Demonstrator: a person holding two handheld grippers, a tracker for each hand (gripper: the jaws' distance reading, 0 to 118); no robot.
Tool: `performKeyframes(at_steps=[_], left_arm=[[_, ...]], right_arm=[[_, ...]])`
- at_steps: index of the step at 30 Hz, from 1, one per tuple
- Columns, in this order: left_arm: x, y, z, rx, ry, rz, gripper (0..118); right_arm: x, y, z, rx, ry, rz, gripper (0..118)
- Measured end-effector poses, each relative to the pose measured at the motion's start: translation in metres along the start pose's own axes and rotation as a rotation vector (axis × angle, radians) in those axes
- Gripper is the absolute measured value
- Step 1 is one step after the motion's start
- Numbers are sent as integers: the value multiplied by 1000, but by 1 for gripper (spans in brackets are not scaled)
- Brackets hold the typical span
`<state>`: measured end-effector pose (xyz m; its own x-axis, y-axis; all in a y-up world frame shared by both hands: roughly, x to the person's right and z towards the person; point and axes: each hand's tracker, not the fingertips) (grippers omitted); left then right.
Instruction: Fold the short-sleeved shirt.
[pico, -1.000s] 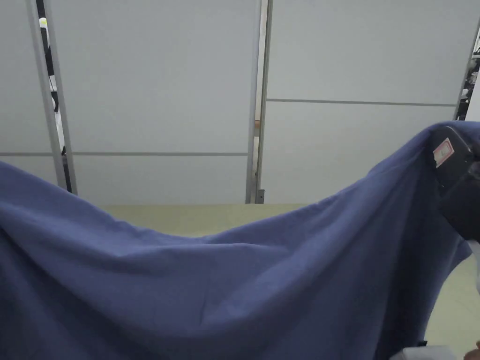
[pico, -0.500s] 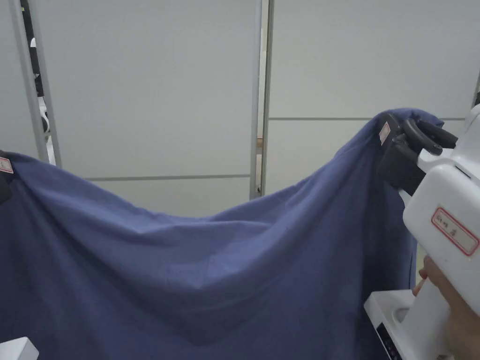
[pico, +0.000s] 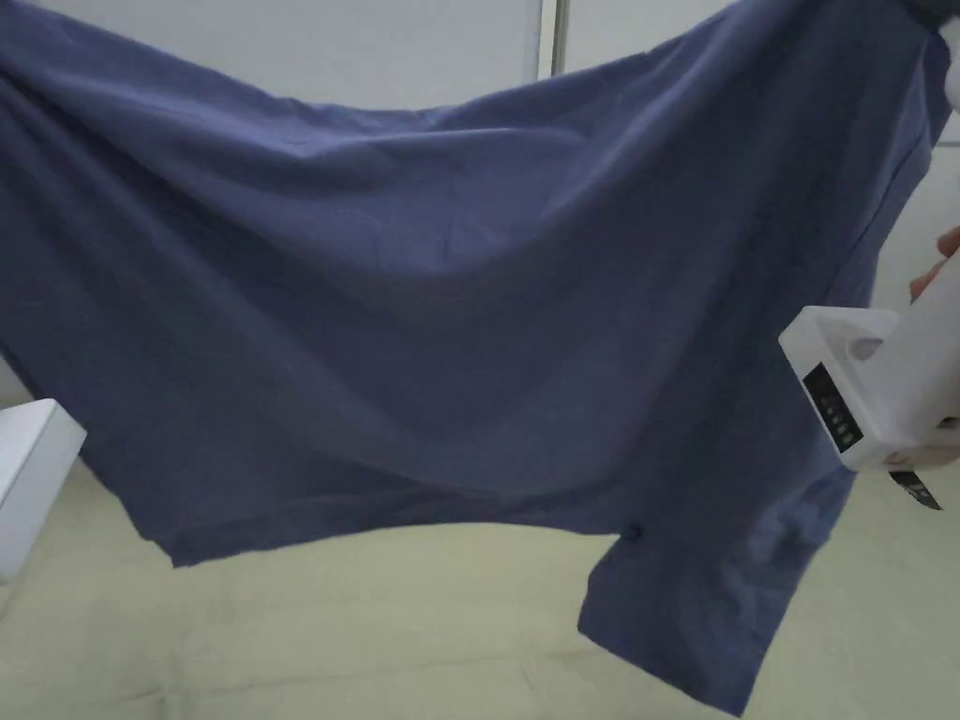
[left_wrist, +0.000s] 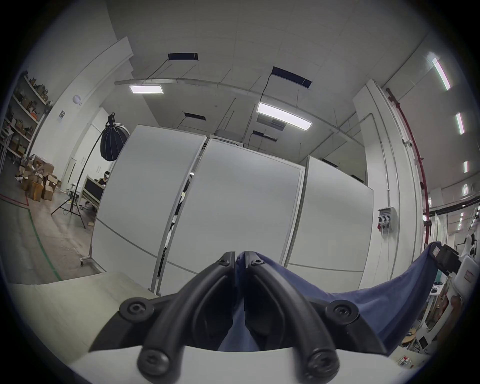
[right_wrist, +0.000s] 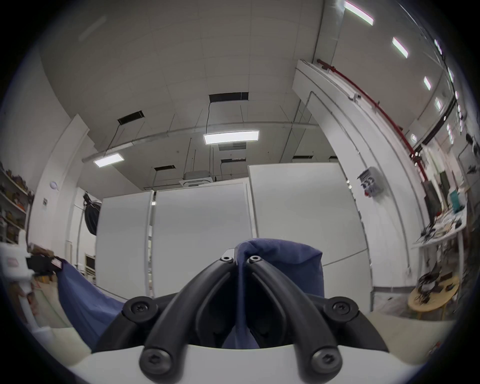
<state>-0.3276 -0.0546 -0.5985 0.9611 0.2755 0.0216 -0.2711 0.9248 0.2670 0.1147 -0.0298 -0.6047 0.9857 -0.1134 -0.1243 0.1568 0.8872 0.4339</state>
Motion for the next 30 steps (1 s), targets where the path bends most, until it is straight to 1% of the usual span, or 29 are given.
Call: performKeyframes(at_steps=[3,6,9,13,16,18,24,28,30], left_arm=[[-6,-26,11,-62,3,-15,6],[-14,-53,40,-129,13,-3,6],[-18,-71,79,-189,34,2,6],[-19,-87,137,-274,73,-36,6],[-17,-105,186,-364,79,-70,6],[-17,-114,224,-406,88,-74,6],[-39,-144,311,-563,159,-50,6],[-63,-165,349,-687,198,-82,6],[-77,-174,362,-759,217,-120,6]], right_arm=[[7,-28,17,-69,-15,-24,4],[13,-57,49,-175,-1,-115,4],[11,-75,93,-267,14,-121,4],[5,-91,157,-413,47,-145,4],[3,-103,211,-526,19,-130,4],[3,-112,248,-600,16,-166,4],[6,-135,341,-803,-8,-137,4],[10,-143,385,-922,-38,-143,4],[11,-148,403,-996,-43,-109,4]])
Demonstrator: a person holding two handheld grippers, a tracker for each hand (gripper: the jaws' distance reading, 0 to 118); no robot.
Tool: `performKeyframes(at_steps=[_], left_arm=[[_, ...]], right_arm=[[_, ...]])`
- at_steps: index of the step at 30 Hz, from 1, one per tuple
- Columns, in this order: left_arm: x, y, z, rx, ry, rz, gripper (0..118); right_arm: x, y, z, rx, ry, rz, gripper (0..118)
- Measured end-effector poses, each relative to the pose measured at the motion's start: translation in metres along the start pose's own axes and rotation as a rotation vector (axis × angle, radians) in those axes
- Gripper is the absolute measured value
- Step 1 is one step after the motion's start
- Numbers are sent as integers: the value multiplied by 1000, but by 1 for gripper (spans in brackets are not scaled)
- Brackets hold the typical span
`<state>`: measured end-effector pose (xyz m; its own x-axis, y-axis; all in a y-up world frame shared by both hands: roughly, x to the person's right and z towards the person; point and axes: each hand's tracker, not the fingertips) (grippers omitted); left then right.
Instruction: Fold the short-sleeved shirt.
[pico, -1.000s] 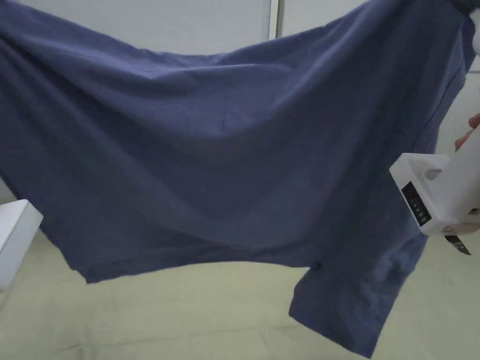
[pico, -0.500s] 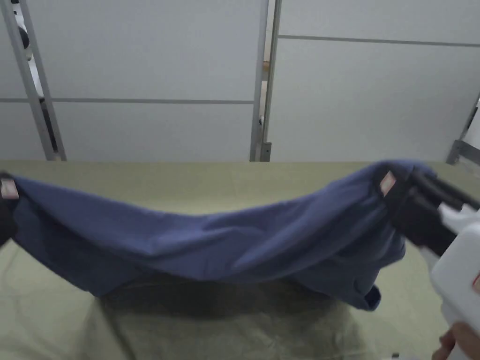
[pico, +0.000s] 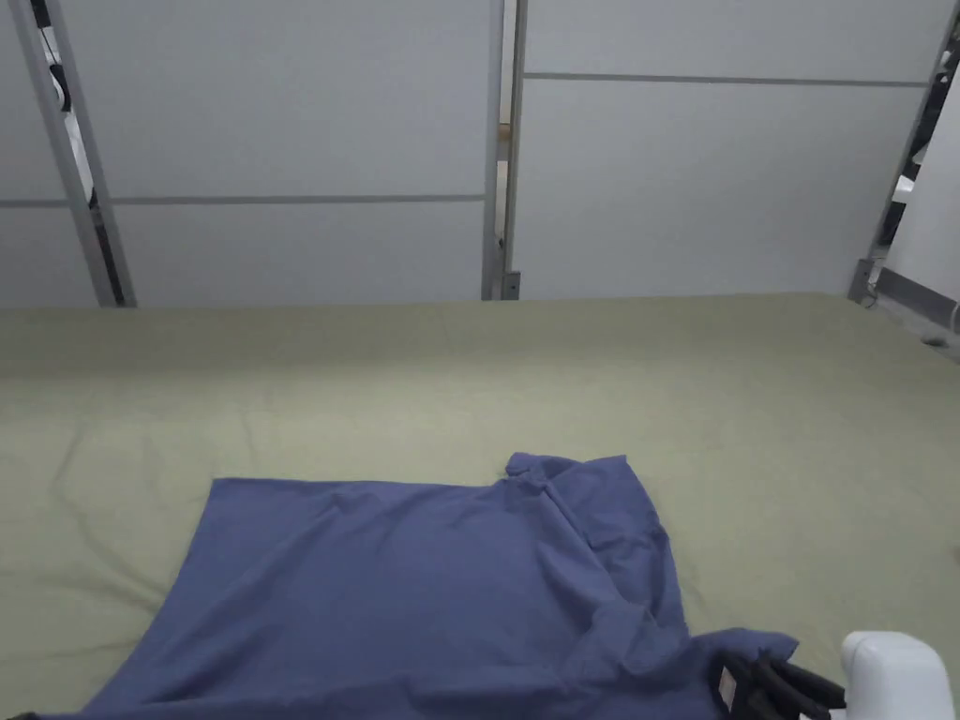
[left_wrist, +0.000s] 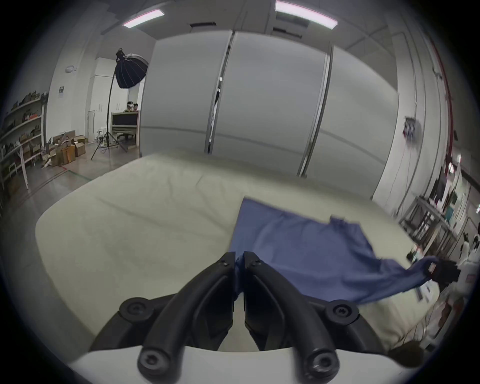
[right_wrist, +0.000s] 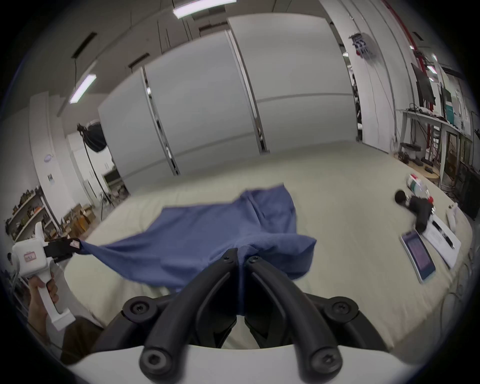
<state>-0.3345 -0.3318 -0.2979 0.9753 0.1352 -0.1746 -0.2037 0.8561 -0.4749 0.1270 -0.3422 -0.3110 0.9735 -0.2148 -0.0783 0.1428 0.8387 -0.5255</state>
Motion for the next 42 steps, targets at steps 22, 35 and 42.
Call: performKeyframes(at_steps=[22,35,42], left_arm=[[-23,-60,-60,-549,146,-224,6],[-50,8,11,-154,-40,-86,92],[-30,-1,10,-274,-72,-252,0]], right_arm=[[26,-59,-56,-541,-127,195,5],[28,-16,18,-98,-168,-14,115],[12,-6,12,-95,-80,-8,2]])
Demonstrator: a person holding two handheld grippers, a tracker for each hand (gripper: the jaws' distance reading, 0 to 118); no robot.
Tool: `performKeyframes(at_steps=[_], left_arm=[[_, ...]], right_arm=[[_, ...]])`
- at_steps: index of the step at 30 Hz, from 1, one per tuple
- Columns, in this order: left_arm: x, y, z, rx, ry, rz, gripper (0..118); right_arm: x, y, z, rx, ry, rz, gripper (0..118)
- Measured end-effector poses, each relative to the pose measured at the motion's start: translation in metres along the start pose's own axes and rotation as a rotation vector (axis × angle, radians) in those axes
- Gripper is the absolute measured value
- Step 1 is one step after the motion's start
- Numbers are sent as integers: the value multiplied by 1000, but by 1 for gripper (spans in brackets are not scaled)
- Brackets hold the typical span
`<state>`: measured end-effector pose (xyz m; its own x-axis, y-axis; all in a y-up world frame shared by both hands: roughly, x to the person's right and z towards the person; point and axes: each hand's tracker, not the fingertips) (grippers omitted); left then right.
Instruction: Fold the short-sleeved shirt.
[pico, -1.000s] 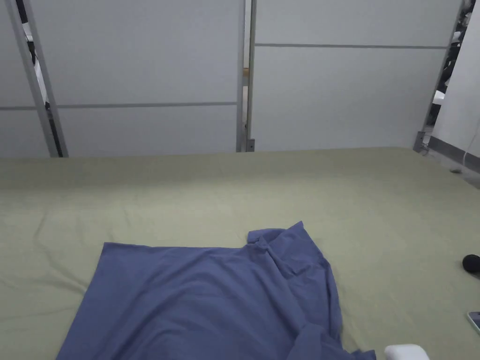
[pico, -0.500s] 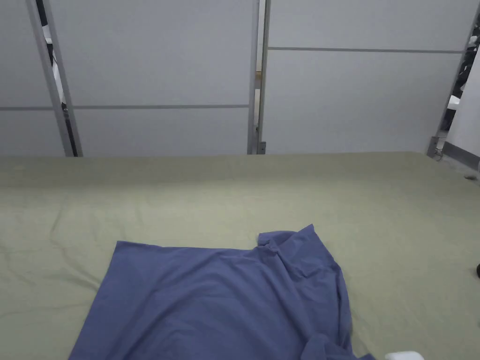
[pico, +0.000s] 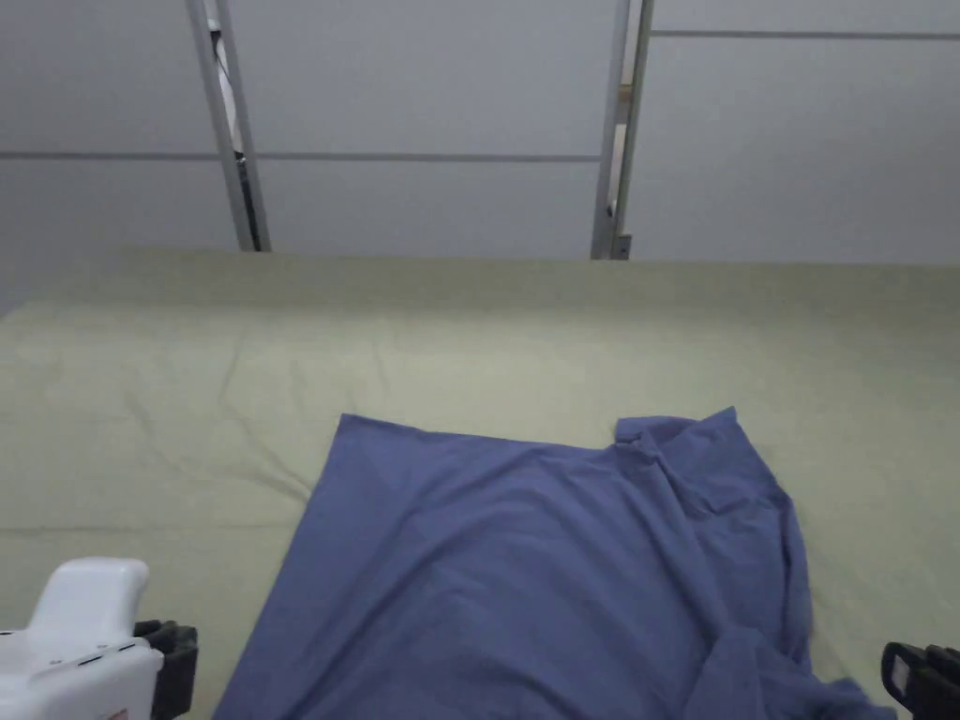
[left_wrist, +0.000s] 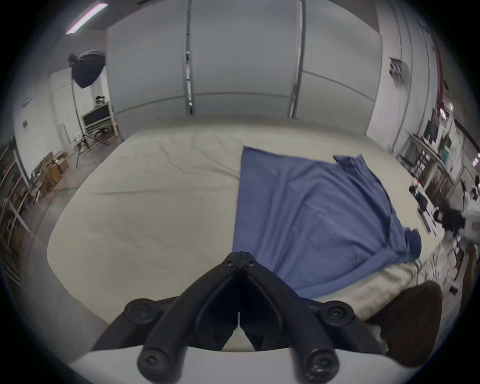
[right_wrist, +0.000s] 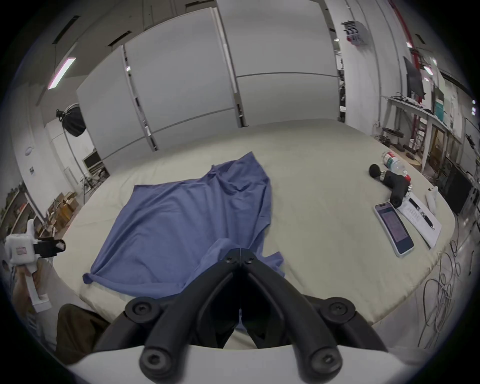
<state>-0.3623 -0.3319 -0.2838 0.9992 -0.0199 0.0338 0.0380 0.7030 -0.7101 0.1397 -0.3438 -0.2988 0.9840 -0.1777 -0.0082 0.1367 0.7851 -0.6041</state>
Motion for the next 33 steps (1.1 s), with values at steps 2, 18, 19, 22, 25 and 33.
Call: performKeyframes(at_steps=[2,18,19,22,25,33], left_arm=[[-21,8,-19,-82,-29,-28,0],[-9,-26,-97,-424,19,-24,13],[-8,-26,-94,-412,30,-32,9],[-2,-24,-84,-379,27,-87,8],[0,-24,-78,-395,-21,-62,8],[-12,-18,-75,-377,-9,5,8]], right_arm=[[-2,-9,5,-6,0,21,2],[16,-30,-7,-158,-34,15,7],[19,-31,-12,-207,-35,-6,30],[28,-39,-36,-347,-62,-37,118],[27,-47,-46,-352,-81,15,118],[29,-60,-60,-400,-7,-34,26]])
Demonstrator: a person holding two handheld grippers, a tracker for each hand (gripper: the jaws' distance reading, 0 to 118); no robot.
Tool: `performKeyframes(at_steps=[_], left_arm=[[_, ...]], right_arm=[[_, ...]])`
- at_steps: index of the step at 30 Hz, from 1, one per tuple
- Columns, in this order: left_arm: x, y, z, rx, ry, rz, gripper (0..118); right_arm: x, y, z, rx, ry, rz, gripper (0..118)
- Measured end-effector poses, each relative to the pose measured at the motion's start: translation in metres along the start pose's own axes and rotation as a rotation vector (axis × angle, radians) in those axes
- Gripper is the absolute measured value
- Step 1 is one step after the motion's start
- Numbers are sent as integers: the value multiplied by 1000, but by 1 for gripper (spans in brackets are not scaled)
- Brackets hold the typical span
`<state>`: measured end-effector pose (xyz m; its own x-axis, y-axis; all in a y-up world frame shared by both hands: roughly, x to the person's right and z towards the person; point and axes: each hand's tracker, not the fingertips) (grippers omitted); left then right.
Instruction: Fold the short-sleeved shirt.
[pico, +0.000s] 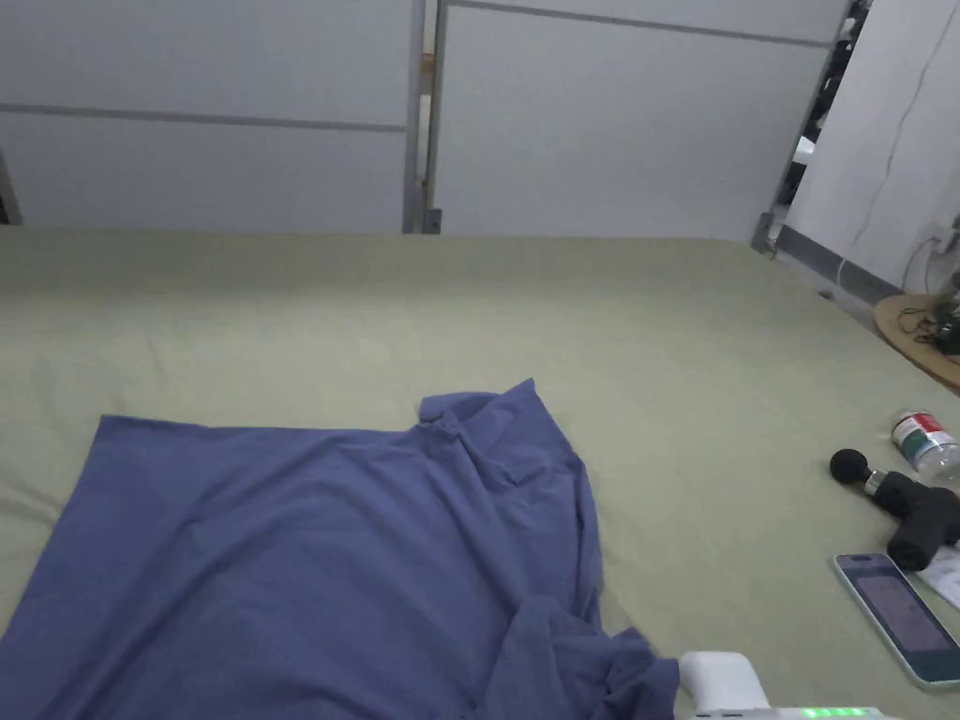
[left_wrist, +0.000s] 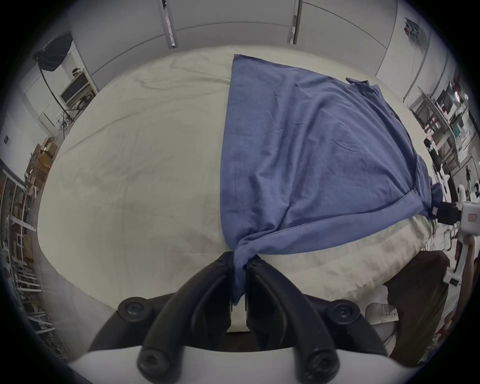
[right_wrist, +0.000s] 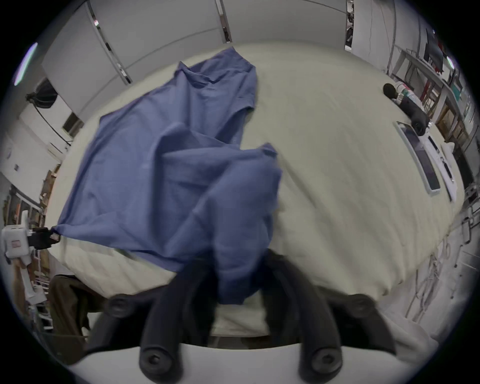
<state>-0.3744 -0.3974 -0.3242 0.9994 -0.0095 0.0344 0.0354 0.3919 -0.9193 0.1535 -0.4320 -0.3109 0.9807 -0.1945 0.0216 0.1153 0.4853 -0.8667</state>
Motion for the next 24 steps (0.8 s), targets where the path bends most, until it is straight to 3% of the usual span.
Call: performKeyframes(at_steps=[2,4,11,18,24], left_arm=[[-5,3,8,26,2,19,8],[-9,9,19,69,-11,61,8],[-21,91,39,201,-43,189,8],[-2,182,-51,112,45,155,8],[-5,199,-104,35,44,197,8]], right_arm=[[-10,-1,13,63,-60,95,18],[-16,5,26,119,-51,140,16],[-22,84,37,257,1,106,15],[-17,156,-49,162,-35,94,15],[-6,167,-94,90,-38,69,16]])
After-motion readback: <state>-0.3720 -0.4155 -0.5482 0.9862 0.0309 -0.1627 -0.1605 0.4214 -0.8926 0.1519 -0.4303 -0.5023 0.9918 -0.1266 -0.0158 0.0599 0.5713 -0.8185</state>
